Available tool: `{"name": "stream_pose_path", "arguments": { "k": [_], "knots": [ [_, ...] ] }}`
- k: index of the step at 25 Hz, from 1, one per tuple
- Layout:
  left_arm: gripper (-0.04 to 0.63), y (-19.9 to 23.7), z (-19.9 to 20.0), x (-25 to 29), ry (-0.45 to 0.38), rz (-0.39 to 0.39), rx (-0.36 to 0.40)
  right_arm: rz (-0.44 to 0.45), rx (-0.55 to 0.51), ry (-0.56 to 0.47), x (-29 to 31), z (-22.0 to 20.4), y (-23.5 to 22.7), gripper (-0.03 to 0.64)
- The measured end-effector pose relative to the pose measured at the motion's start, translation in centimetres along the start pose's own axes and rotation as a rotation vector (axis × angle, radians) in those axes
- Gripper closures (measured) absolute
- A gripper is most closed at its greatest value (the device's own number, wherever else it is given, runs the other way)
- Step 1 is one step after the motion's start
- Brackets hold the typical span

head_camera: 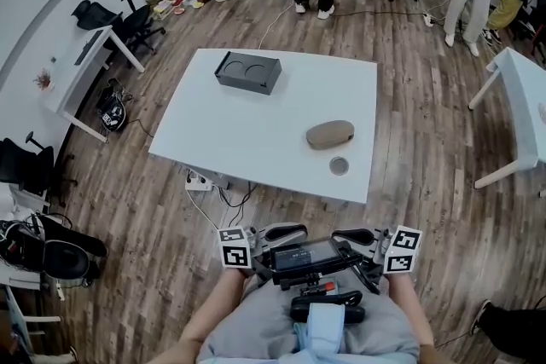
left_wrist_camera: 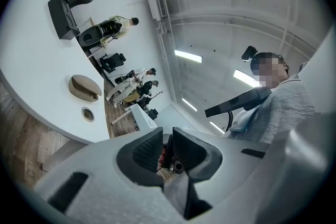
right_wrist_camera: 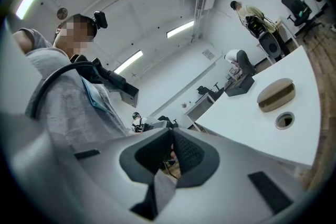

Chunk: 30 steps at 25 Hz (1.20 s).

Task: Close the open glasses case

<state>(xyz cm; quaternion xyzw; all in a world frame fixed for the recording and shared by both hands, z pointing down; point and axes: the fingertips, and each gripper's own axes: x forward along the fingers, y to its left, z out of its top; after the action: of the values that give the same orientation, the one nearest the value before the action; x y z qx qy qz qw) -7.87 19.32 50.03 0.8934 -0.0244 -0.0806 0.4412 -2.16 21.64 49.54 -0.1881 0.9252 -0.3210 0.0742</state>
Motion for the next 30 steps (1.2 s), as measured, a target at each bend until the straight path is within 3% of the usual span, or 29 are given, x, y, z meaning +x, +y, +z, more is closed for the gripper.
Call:
{"name": "stream_pose_path", "arguments": {
  "k": [12, 24, 30],
  "knots": [
    [0.54, 2.8, 3.5, 1.1, -0.013, -0.017, -0.014, -0.082, 0.045, -0.049, -0.3, 1.5, -3.7, 0.578],
    [0.539, 9.6, 12.4, 4.2, 0.004, -0.078, -0.042, -0.176, 0.073, -0.062, 2.0, 7.9, -10.9, 0.578],
    [0.54, 12.3, 14.3, 5.1, 0.029, -0.094, -0.087, -0.247, 0.061, -0.108, 1.6, 10.5, -13.3, 0.578]
  ]
}}
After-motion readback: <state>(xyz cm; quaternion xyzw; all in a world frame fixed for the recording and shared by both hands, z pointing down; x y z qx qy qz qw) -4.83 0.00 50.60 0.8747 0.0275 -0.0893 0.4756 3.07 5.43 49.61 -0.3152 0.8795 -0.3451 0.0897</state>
